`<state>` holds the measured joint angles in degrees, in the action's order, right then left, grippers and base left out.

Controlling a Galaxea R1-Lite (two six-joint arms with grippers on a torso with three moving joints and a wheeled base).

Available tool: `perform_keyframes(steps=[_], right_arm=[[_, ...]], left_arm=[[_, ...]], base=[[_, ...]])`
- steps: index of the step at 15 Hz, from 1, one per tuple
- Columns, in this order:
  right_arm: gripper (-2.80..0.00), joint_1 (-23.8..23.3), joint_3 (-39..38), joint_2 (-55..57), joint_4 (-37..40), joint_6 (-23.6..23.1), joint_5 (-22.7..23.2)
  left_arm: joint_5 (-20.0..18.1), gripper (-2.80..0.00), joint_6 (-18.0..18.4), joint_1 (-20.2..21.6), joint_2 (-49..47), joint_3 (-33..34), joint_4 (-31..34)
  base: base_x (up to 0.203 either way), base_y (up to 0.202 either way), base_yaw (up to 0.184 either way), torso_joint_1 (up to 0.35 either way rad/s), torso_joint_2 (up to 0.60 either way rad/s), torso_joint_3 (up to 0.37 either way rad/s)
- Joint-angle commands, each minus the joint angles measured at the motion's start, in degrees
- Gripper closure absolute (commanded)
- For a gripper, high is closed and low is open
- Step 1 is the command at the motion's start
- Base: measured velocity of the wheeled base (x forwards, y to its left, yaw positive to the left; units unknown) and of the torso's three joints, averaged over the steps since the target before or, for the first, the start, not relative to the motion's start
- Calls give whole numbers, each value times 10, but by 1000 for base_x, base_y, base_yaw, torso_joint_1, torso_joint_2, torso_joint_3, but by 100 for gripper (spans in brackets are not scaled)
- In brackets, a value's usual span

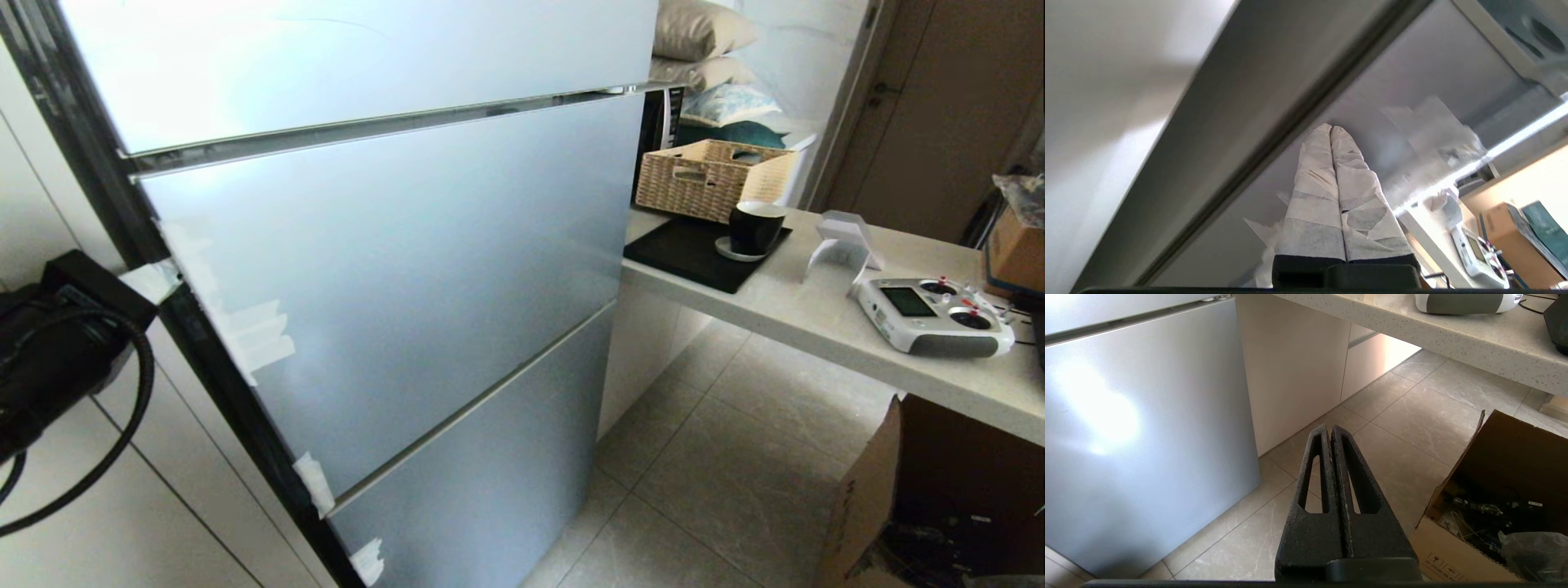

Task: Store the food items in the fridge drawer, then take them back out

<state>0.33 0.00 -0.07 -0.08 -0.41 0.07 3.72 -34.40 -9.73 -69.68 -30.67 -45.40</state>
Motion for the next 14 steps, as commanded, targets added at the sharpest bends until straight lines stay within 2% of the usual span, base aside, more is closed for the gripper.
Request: perform_keyframes(steps=[1, 14], right_arm=[[0, 0, 0, 1, 0, 0, 0], [0, 0, 0, 1, 0, 0, 0]], left_arm=[[-3, 0, -1, -5, 1, 5, 0], [-5, 0, 0, -34, 17, 28, 1]], base=[[0, 0, 0, 0, 0, 0], [0, 0, 0, 0, 0, 0]])
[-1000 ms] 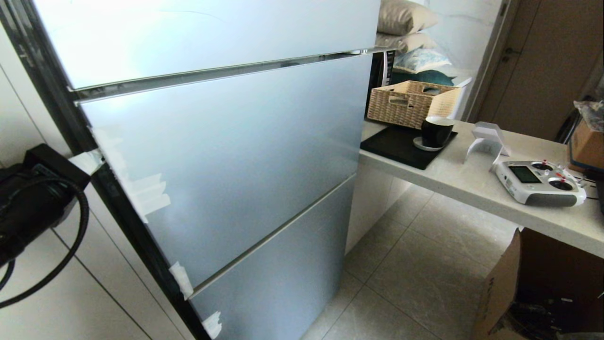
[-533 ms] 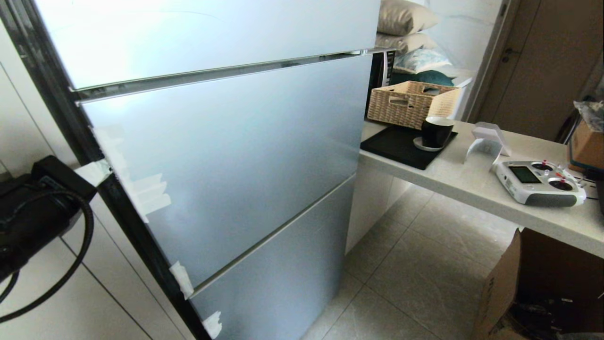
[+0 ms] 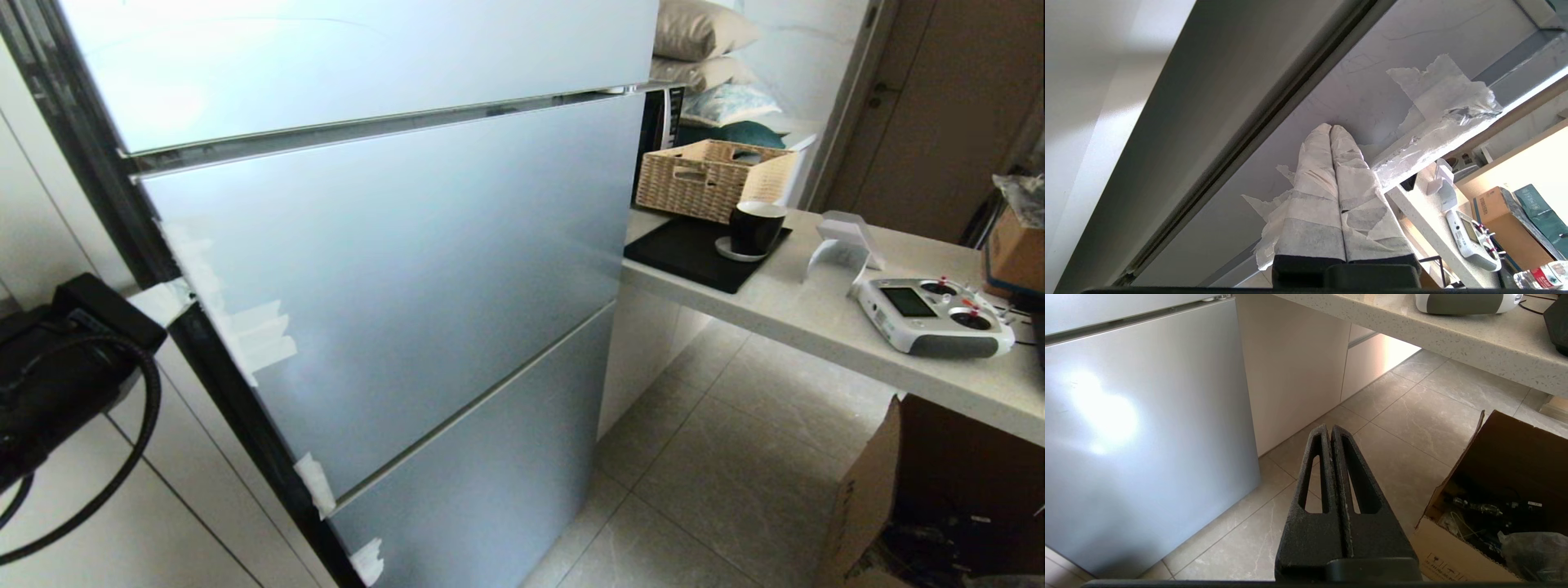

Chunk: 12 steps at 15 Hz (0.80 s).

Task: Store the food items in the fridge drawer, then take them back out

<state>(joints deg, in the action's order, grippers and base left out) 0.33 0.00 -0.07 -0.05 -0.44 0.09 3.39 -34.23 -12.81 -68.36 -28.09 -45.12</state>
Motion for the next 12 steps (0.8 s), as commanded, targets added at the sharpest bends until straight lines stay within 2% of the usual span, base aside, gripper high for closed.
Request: perform_keyframes(steps=[1, 4, 12], right_arm=[[0, 0, 0, 1, 0, 0, 0], [0, 0, 0, 1, 0, 0, 0], [0, 0, 0, 1, 0, 0, 0]], left_arm=[[-1, 0, -1, -3, 10, 13, -1], [-1, 0, 16, -4, 23, 32, -2], [-4, 0, 16, -7, 59, 58, 0]], base=[[0, 0, 0, 0, 0, 0], [0, 0, 0, 0, 0, 0], [0, 0, 0, 0, 0, 0]])
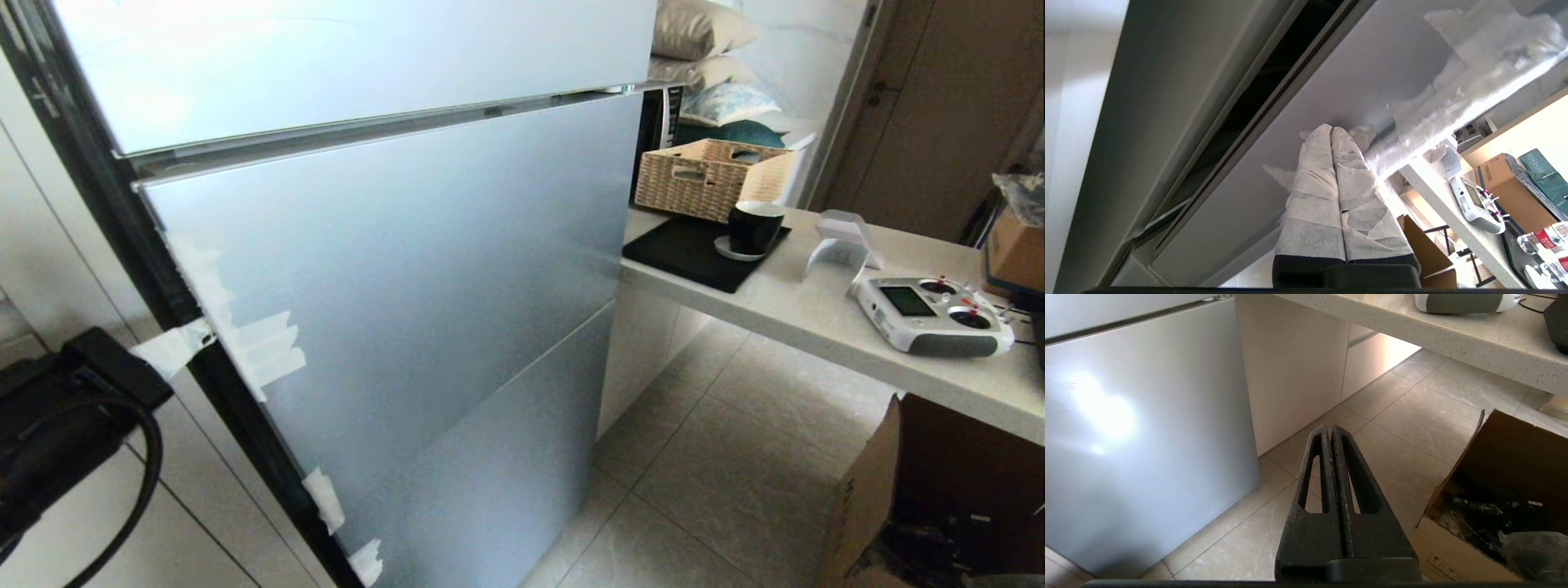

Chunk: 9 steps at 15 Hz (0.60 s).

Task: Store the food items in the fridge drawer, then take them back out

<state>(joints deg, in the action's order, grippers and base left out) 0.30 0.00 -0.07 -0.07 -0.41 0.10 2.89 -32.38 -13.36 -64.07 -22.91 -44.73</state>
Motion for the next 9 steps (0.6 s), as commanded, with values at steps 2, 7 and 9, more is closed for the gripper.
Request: perform_keyframes(steps=[2, 7, 9], right_arm=[[0, 0, 0, 1, 0, 0, 0], [0, 0, 0, 1, 0, 0, 0], [0, 0, 0, 1, 0, 0, 0]], left_arm=[[-16, 0, -2, -2, 28, 12, -4], [-45, 0, -1, -10, 49, 20, -2], [-46, 0, -2, -15, 47, 21, -2]], base=[[0, 0, 0, 0, 0, 0], [0, 0, 0, 0, 0, 0], [0, 0, 0, 0, 0, 0]])
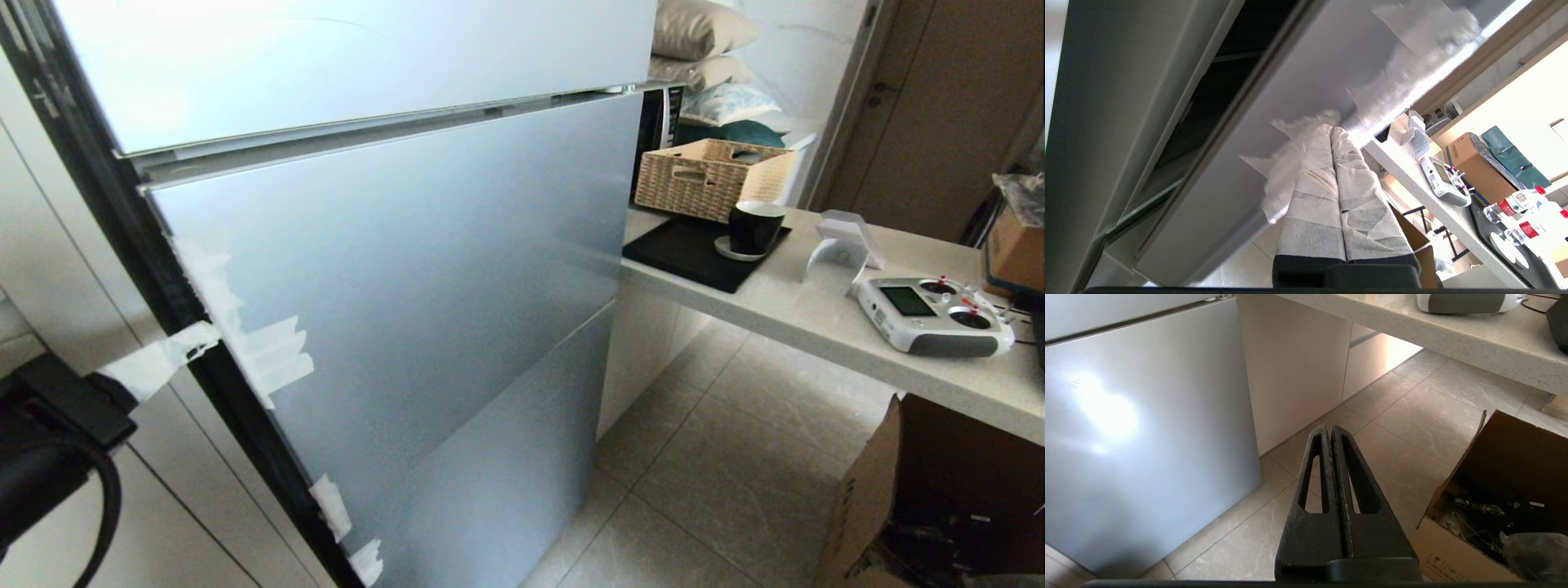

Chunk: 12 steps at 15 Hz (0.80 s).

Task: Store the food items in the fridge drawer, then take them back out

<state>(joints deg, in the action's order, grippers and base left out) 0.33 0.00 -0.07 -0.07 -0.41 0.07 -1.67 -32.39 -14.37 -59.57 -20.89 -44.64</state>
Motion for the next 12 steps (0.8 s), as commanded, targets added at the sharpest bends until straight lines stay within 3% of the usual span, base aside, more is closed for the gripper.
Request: perform_keyframes(steps=[1, 8, 11, 12], right_arm=[[0, 0, 0, 1, 0, 0, 0], [0, 0, 0, 1, 0, 0, 0], [0, 0, 0, 1, 0, 0, 0], [0, 0, 0, 1, 0, 0, 0]], left_arm=[[0, 0, -1, -16, 3, 1, -3], [4, 0, 0, -54, 1, 6, -3], [144, 0, 61, -16, 6, 2, -8], [165, 0, 75, -4, 15, 1, -10]], base=[[0, 0, 0, 0, 0, 0], [0, 0, 0, 0, 0, 0], [0, 0, 0, 0, 0, 0], [0, 0, 0, 0, 0, 0]])
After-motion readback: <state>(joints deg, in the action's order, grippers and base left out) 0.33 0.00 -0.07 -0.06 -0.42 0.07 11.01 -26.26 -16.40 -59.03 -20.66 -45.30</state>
